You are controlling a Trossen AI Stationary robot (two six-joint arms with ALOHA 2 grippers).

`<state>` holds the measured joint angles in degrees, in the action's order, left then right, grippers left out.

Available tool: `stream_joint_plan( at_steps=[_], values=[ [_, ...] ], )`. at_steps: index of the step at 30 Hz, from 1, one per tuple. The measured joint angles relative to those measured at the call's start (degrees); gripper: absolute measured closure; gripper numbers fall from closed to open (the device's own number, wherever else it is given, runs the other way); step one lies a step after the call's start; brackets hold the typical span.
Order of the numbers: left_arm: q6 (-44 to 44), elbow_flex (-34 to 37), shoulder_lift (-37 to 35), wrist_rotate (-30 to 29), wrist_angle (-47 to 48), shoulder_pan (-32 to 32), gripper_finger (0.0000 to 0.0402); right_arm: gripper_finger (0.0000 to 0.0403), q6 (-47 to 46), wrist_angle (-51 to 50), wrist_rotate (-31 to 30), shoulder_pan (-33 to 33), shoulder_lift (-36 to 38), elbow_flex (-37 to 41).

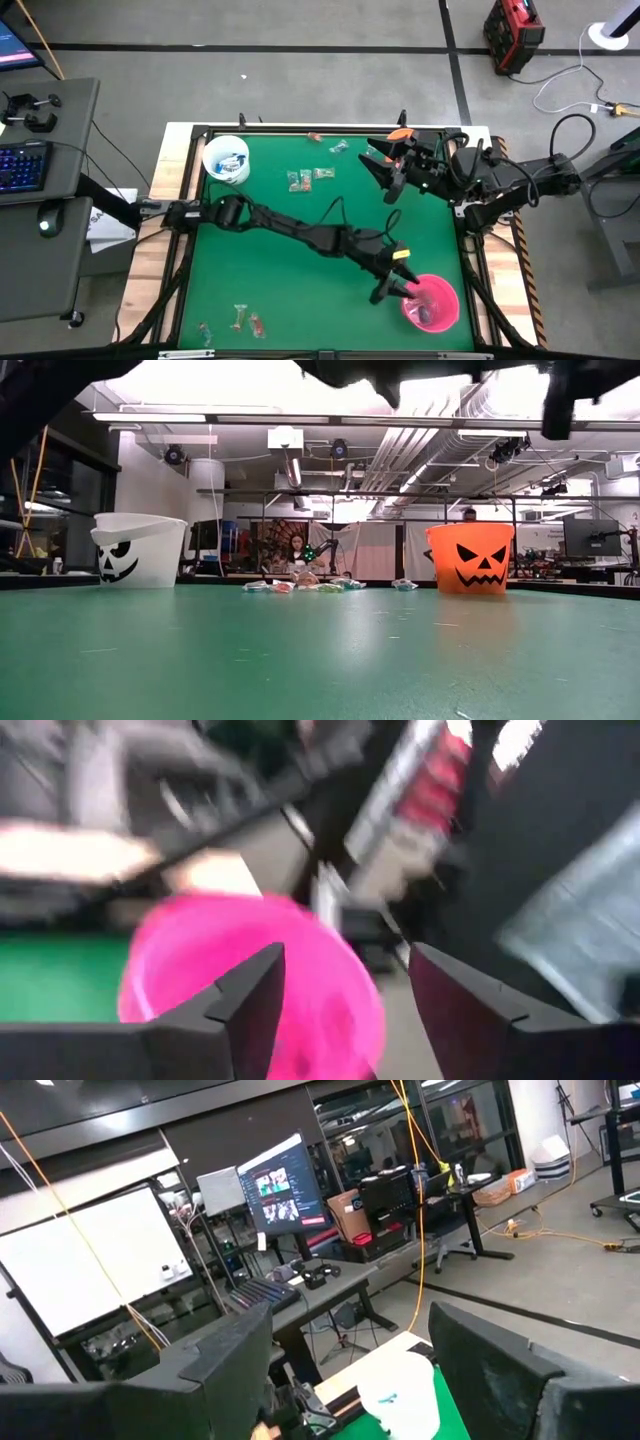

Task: Sort candy by brand, put in halloween buckets
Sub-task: Put the green gummy into the pink bucket

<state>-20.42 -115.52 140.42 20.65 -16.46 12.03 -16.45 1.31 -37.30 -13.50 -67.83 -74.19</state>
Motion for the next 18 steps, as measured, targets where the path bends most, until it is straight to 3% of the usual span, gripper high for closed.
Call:
stream_joint_plan(
  at_steps=[3, 7, 9, 12, 18],
  values=[
    [0.73, 0.0, -4.06, 7.8, 17.22, -2.44, 0.0193, 0.014, -0.62, -0.01, -0.02, 0.0, 0.09, 0.0],
    [8.58, 0.52, -9.19, 7.37, 42.17, -6.48, 0.0201, 0.014, -1.54, -0.24, -0.08, 0.71, 0.11, 0.01],
    [11.27, 3.66, -11.92, 7.09, 47.98, -8.43, 0.0206, 0.014, -1.6, -0.3, -0.15, 1.23, 0.11, 0.0],
    [10.79, 13.12, -18.6, 4.02, 48.21, -10.65, 0.0216, 0.014, -1.62, -0.81, -0.18, 2.08, 0.39, 0.0],
    [1.17, 42.83, -38.9, -5.66, 32.0, -12.34, 0.023, 0.014, -5.96, -6.81, -0.19, 4.95, 1.68, 0.0]
  ],
)
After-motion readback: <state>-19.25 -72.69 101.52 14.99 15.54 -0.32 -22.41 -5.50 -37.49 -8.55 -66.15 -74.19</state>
